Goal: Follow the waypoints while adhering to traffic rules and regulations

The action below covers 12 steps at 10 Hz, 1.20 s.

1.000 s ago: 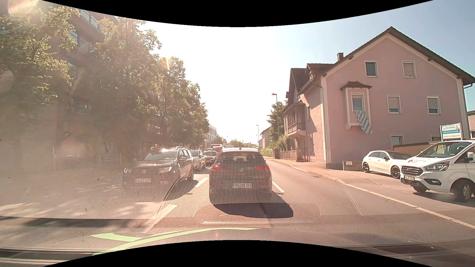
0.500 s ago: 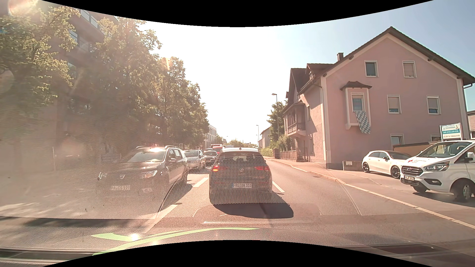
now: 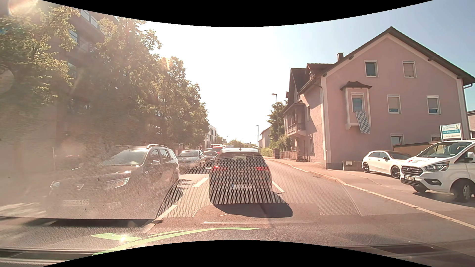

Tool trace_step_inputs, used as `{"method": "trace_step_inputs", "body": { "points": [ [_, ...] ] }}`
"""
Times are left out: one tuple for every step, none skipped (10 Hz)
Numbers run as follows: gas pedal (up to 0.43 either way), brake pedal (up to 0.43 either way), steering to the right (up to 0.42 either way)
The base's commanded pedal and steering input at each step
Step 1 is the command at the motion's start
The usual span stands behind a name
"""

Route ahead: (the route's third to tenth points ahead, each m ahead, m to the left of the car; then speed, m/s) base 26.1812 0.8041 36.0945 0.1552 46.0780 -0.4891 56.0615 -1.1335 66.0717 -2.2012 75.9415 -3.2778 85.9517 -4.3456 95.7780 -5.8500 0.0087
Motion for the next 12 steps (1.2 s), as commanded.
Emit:
{"method": "trace_step_inputs", "body": {
  "points": [
    [0.000, 0.195, 0.002],
    [0.000, 0.189, 0.002],
    [0.000, 0.073, 0.002],
    [0.000, 0.000, 0.002],
    [0.000, 0.000, 0.002],
    [0.000, 0.000, 0.002],
    [0.000, 0.000, 0.002],
    [0.020, 0.000, 0.002],
    [0.059, 0.000, 0.002],
    [0.059, 0.000, 0.002],
    [0.067, 0.000, 0.002],
    [0.067, 0.000, 0.002]
  ]
}}
